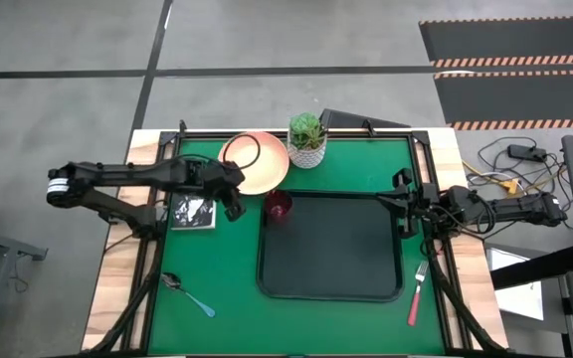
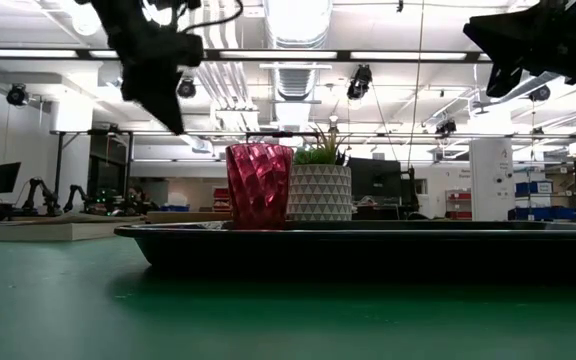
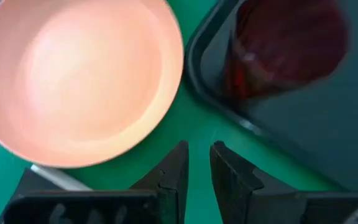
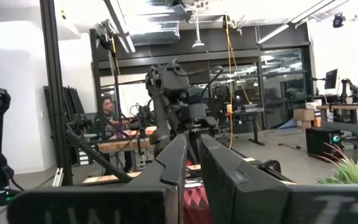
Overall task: Pick and place plate/cup/fork/spoon on tray
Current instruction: Put the light orange plate on the black tray at the bottom right of the red glass
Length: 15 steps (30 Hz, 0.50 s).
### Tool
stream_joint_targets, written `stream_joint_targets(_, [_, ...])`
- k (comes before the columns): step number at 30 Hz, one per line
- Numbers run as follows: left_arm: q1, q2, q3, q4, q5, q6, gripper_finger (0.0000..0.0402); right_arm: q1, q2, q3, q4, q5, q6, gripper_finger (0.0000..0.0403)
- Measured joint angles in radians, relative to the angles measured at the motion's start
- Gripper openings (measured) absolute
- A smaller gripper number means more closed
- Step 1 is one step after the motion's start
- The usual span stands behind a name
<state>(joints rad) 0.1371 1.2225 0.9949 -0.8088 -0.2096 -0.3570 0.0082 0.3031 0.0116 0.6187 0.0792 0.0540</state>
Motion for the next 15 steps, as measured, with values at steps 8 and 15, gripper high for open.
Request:
stream_joint_targets(8, [0.007, 0.007, -0.104, 0.057, 0.004, 0.071, 0.0048, 0.000, 0.000, 0.000, -0.005, 0.000, -0.001, 0.0036])
stream_joint_targets(15, [0.007, 0.007, -0.149, 0.122, 0.044, 0.227, 0.0079, 0.000, 0.000, 0.000, -0.008, 0.001, -0.002, 0.0036])
